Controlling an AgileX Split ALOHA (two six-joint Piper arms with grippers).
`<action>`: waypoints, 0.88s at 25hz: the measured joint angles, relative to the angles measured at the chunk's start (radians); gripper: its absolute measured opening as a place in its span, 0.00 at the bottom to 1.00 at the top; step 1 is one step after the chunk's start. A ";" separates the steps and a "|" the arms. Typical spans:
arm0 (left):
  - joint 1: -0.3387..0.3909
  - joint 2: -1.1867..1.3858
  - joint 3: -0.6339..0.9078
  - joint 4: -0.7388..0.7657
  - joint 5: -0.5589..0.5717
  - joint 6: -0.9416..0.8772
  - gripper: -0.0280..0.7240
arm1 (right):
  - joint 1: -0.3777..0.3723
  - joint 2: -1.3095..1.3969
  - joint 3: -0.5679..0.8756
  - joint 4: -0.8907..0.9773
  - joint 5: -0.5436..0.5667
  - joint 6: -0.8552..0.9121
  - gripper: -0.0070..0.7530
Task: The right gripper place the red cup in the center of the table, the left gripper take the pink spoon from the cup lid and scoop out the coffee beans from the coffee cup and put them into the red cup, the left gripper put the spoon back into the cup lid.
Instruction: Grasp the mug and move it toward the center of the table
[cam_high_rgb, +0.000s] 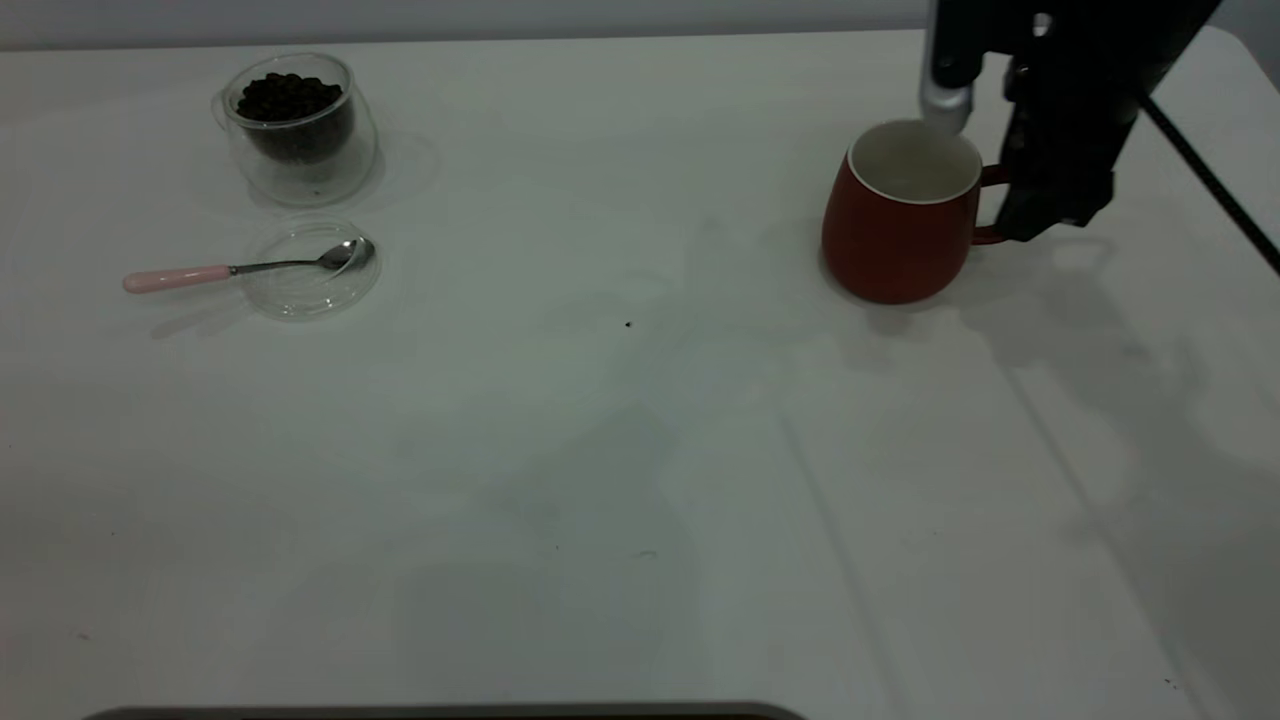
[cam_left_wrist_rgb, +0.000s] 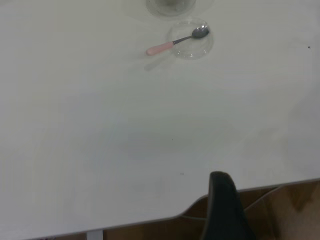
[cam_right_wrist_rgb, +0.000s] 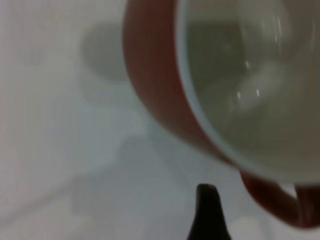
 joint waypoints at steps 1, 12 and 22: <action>0.000 0.000 0.000 0.000 0.000 0.000 0.73 | 0.008 0.002 0.000 0.000 -0.010 0.000 0.78; 0.000 0.000 0.000 0.000 0.000 0.000 0.73 | 0.132 0.003 0.000 0.062 -0.070 0.000 0.78; 0.000 0.000 0.000 0.000 0.000 0.000 0.73 | 0.281 0.003 0.000 0.278 -0.192 0.000 0.78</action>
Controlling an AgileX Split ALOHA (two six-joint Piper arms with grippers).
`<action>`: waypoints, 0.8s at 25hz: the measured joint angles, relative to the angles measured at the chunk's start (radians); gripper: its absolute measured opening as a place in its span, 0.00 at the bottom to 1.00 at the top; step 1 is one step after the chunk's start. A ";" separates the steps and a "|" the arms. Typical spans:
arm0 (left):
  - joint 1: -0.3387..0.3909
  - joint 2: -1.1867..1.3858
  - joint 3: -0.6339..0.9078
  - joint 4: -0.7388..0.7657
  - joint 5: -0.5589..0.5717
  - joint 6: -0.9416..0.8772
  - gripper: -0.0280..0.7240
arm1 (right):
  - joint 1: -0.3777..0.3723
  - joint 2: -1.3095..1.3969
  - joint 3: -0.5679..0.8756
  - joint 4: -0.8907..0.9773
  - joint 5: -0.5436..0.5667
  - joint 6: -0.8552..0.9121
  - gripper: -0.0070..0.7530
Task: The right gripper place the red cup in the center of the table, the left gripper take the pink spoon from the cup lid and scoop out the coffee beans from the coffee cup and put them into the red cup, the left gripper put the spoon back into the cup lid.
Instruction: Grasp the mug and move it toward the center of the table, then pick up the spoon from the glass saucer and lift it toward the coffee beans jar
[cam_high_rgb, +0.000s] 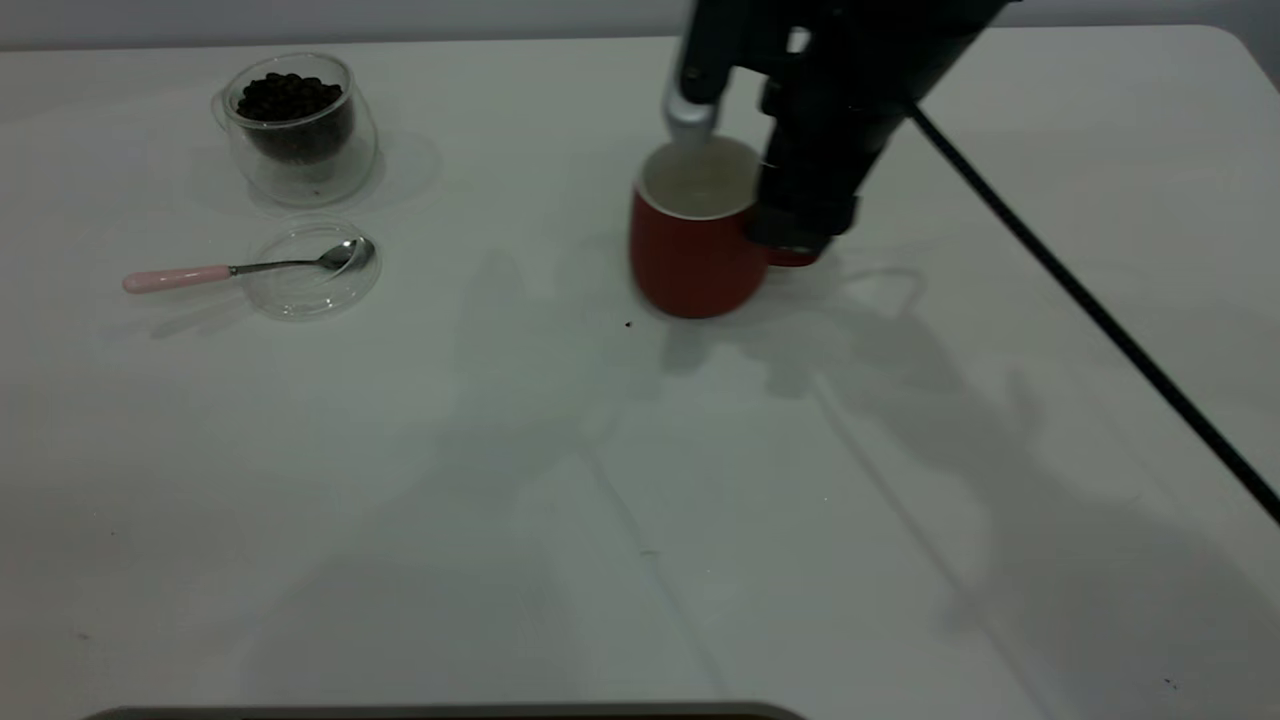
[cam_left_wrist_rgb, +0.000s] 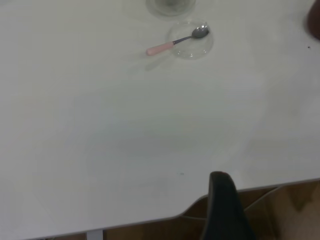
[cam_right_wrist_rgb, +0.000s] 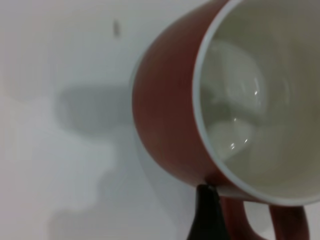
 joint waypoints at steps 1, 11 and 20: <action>0.000 0.000 0.000 0.000 0.000 0.000 0.73 | 0.013 0.000 0.000 0.023 -0.015 0.000 0.78; 0.000 0.000 0.000 0.000 0.000 -0.002 0.73 | 0.075 -0.020 0.001 0.152 -0.077 0.001 0.78; 0.000 0.000 0.000 0.000 0.002 -0.002 0.73 | -0.009 -0.337 0.001 0.138 0.277 0.197 0.78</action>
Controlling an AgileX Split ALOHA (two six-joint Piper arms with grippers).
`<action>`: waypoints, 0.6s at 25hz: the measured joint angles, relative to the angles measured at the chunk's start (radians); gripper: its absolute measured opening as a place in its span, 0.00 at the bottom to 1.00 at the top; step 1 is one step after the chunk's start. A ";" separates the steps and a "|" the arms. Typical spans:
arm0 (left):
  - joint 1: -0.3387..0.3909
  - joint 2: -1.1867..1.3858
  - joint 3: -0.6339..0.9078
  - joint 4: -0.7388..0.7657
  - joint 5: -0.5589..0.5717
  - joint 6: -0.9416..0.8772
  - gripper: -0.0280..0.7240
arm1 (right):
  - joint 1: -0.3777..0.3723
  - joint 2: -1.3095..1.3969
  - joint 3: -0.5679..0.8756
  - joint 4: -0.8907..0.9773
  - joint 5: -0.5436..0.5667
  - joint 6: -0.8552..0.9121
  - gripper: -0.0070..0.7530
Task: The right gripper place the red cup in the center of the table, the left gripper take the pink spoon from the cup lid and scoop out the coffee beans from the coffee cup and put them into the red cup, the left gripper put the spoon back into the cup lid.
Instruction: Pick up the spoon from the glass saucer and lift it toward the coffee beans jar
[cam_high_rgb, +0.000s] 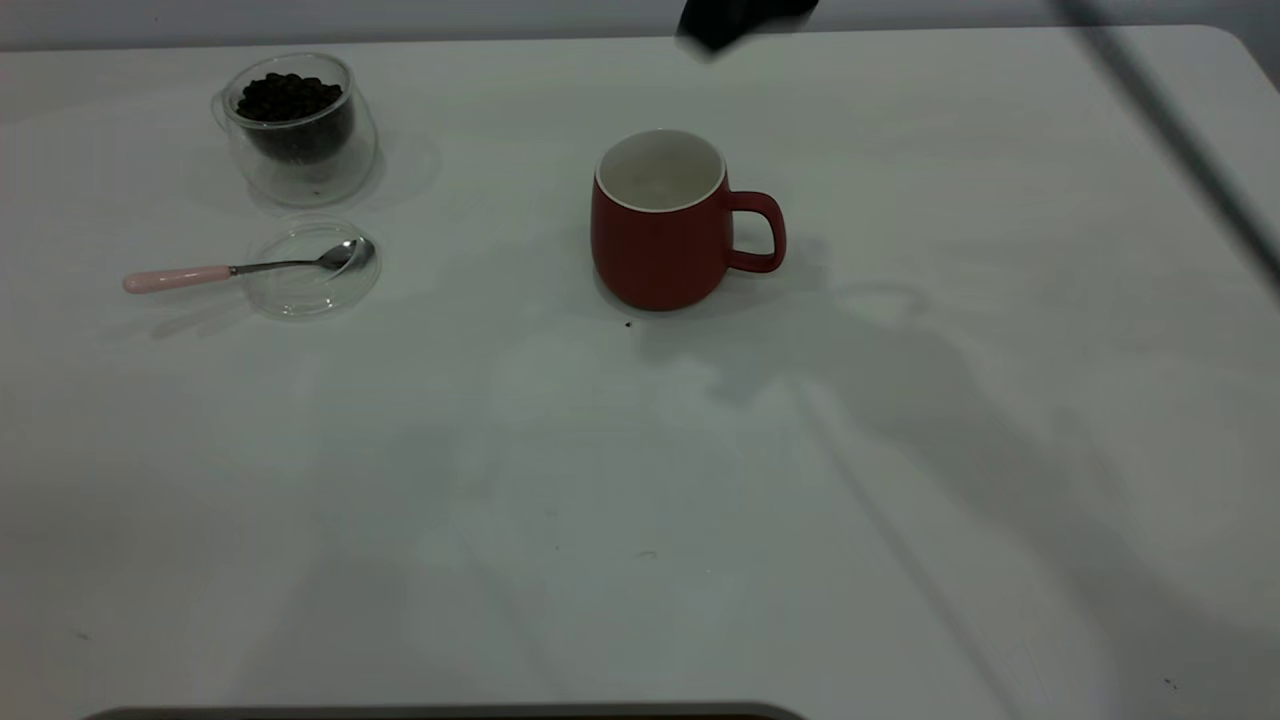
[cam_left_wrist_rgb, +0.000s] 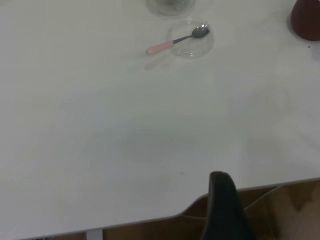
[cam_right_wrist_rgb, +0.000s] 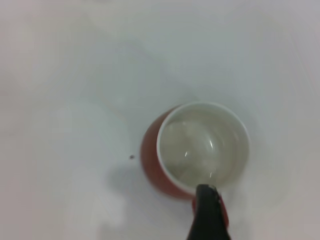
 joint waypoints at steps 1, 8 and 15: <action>0.000 0.000 0.000 0.000 0.000 0.000 0.73 | -0.014 -0.048 0.000 -0.019 0.054 0.057 0.78; 0.000 0.000 0.000 0.000 0.000 0.000 0.73 | -0.081 -0.346 0.000 -0.252 0.539 0.508 0.78; 0.000 0.000 0.000 0.000 0.000 0.000 0.73 | -0.082 -0.525 0.024 -0.404 0.798 0.831 0.78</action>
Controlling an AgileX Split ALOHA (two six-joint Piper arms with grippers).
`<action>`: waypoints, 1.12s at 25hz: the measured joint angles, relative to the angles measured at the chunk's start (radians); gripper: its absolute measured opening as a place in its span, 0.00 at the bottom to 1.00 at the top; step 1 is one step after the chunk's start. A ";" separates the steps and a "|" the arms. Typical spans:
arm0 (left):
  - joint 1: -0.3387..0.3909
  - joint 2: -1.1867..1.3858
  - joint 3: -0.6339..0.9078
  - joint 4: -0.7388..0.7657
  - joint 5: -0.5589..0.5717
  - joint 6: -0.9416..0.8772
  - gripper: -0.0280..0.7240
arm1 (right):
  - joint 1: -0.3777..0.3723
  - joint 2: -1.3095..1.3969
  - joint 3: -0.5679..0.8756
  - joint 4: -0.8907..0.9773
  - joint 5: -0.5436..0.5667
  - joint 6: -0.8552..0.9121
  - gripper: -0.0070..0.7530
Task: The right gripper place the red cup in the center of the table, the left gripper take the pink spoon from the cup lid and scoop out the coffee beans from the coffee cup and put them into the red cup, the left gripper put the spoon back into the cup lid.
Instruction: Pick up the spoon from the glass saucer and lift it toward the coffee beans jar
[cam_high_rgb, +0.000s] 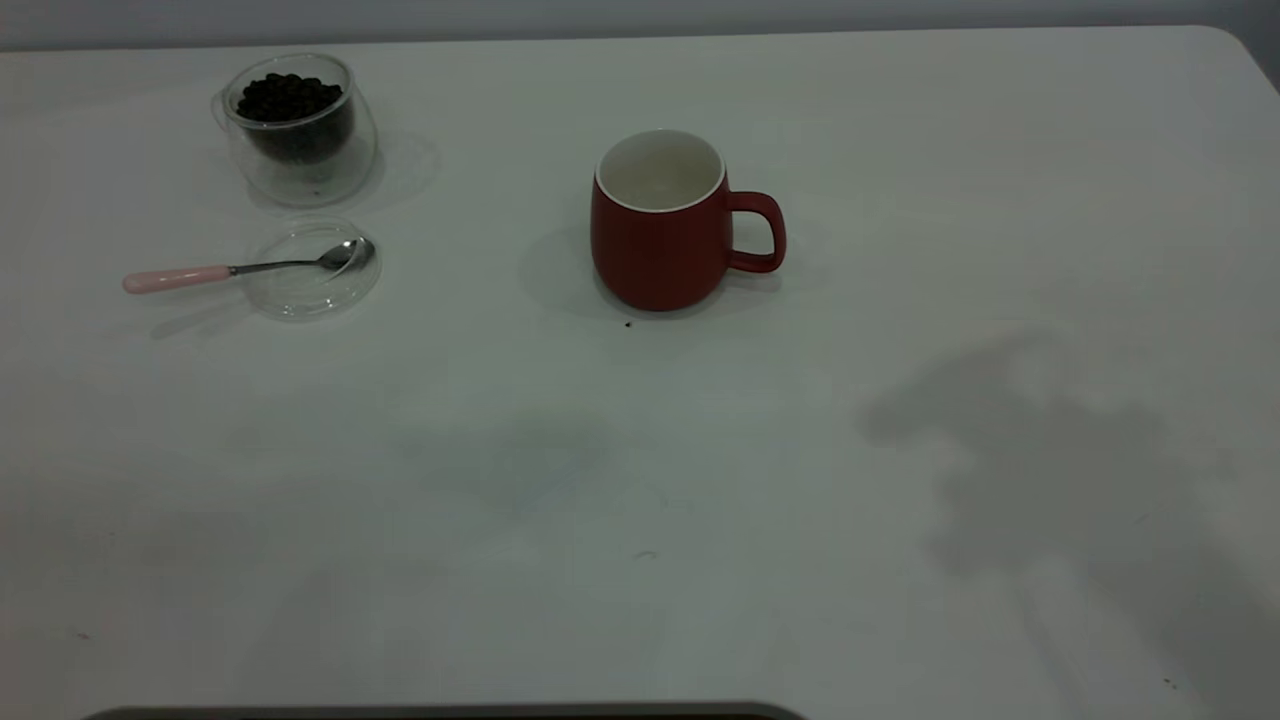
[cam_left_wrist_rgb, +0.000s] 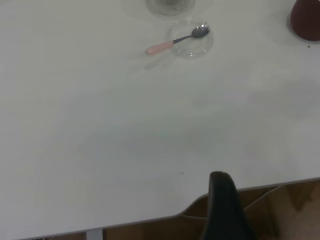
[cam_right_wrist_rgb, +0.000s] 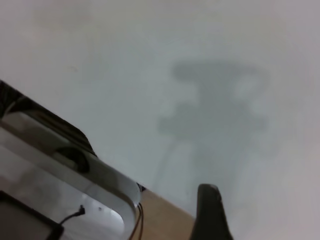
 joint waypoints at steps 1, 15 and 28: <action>0.000 0.000 0.000 0.000 0.000 0.000 0.73 | 0.000 -0.026 0.011 -0.011 0.002 0.020 0.78; 0.000 0.000 0.000 0.000 0.000 0.002 0.73 | 0.000 -0.382 0.380 -0.067 0.013 0.206 0.78; 0.000 0.000 0.000 0.000 0.000 0.002 0.73 | -0.221 -0.810 0.671 -0.075 -0.032 0.217 0.78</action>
